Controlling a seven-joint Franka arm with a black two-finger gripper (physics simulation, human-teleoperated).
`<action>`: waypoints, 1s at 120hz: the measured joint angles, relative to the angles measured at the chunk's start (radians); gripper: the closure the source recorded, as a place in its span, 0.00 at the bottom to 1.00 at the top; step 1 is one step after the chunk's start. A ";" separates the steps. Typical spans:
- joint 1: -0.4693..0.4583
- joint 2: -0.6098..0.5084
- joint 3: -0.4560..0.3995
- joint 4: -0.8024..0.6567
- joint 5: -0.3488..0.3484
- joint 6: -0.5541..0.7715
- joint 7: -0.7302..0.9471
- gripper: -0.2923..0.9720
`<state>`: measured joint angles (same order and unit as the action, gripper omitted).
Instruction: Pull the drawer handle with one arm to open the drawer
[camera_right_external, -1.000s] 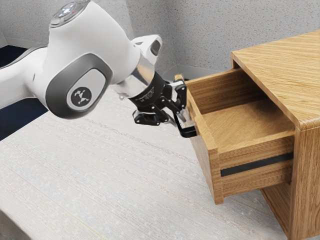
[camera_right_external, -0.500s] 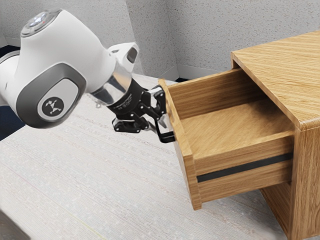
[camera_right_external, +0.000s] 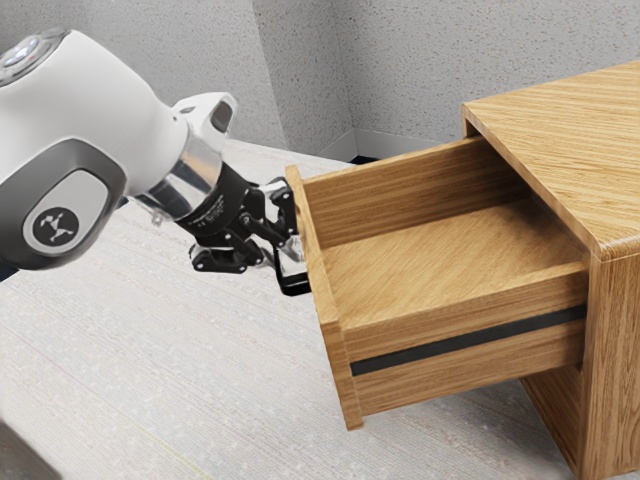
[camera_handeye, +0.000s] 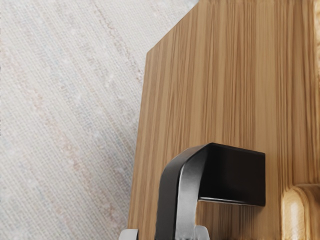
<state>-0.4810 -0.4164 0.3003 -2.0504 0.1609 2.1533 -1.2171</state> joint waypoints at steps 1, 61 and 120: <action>0.000 -0.002 0.000 -0.001 0.001 0.000 0.000 0.76; 0.000 -0.077 0.029 -0.058 0.026 0.001 -0.018 0.61; 0.007 -0.141 0.050 -0.105 0.049 0.000 -0.025 0.64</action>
<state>-0.4737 -0.5578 0.3502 -2.1553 0.2099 2.1531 -1.2425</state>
